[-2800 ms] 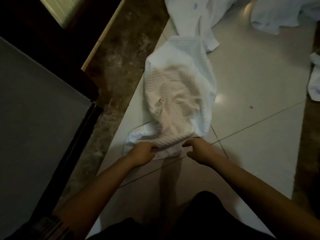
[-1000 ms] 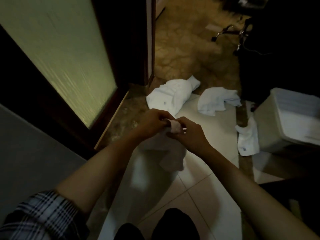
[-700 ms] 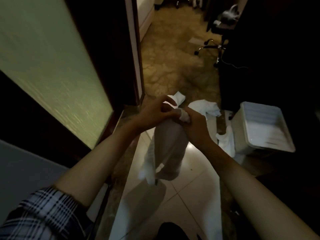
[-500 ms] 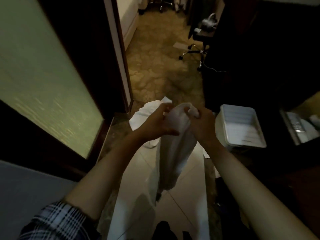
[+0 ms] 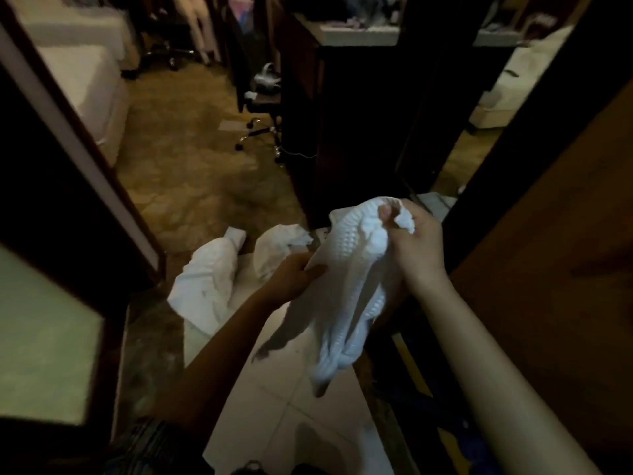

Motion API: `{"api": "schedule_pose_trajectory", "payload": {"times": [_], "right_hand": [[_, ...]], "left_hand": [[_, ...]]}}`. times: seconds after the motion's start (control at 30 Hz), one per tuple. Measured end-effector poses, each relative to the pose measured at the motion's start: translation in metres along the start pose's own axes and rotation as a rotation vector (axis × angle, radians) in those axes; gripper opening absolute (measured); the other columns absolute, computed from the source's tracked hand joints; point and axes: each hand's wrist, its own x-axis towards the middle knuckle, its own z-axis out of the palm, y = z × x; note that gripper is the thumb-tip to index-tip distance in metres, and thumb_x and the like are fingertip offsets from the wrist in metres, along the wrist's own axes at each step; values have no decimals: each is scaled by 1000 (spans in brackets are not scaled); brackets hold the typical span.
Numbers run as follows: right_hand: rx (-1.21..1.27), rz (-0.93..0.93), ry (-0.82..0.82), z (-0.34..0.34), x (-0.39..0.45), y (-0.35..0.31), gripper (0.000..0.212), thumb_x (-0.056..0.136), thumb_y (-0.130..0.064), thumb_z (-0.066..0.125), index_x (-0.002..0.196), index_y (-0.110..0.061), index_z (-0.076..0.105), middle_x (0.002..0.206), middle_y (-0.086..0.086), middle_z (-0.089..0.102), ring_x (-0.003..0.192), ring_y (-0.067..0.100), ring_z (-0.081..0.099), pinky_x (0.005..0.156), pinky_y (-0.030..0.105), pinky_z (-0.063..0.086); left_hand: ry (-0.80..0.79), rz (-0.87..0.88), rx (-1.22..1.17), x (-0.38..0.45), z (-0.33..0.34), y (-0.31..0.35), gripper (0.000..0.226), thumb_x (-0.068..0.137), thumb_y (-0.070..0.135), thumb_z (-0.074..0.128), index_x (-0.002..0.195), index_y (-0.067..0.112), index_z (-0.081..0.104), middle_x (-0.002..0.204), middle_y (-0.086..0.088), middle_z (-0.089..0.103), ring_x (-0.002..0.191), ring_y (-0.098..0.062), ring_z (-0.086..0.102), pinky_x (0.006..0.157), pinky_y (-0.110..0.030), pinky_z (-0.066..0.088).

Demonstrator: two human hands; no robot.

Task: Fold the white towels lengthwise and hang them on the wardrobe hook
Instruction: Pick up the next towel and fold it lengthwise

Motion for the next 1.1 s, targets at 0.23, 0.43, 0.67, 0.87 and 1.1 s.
{"api": "schedule_pose_trajectory", "payload": {"times": [0.23, 0.43, 0.67, 0.87, 1.1], "right_hand": [[30, 136, 398, -59, -16, 0, 23, 94, -23, 55, 76, -31, 66, 73, -7, 68, 73, 7, 63, 62, 20, 49], [87, 213, 784, -78, -29, -9, 25, 97, -27, 51, 75, -25, 63, 93, 26, 64, 88, 42, 61, 76, 49, 52], [56, 242, 1045, -103, -44, -14, 27, 97, -26, 49, 74, -26, 63, 66, -6, 59, 59, 5, 53, 52, 16, 43], [-170, 355, 1231, -117, -73, 4, 27, 95, -15, 49, 71, -17, 61, 65, -1, 59, 61, 12, 53, 55, 27, 42], [-437, 328, 1231, -125, -108, 7, 19, 98, -27, 47, 92, -18, 62, 68, -15, 56, 60, -1, 51, 50, 5, 38]], "left_hand": [[-95, -16, 230, 41, 32, -9, 23, 95, 29, 53, 102, 16, 70, 93, 1, 66, 84, -13, 58, 76, -28, 45], [-335, -3, 465, 64, 51, -32, 21, 92, 25, 59, 76, 11, 63, 74, -3, 62, 77, -19, 62, 64, -16, 41], [-311, -91, 123, 79, 83, -26, 23, 98, 23, 47, 109, 9, 60, 106, -2, 57, 99, -15, 55, 86, -22, 36], [-299, -104, -96, 97, 116, 39, 25, 99, 25, 43, 90, 6, 57, 83, -8, 54, 85, -22, 49, 77, -32, 39], [-550, -417, -532, 76, 164, 114, 18, 93, 14, 48, 102, 2, 59, 89, -11, 65, 86, -24, 63, 76, -32, 53]]}}
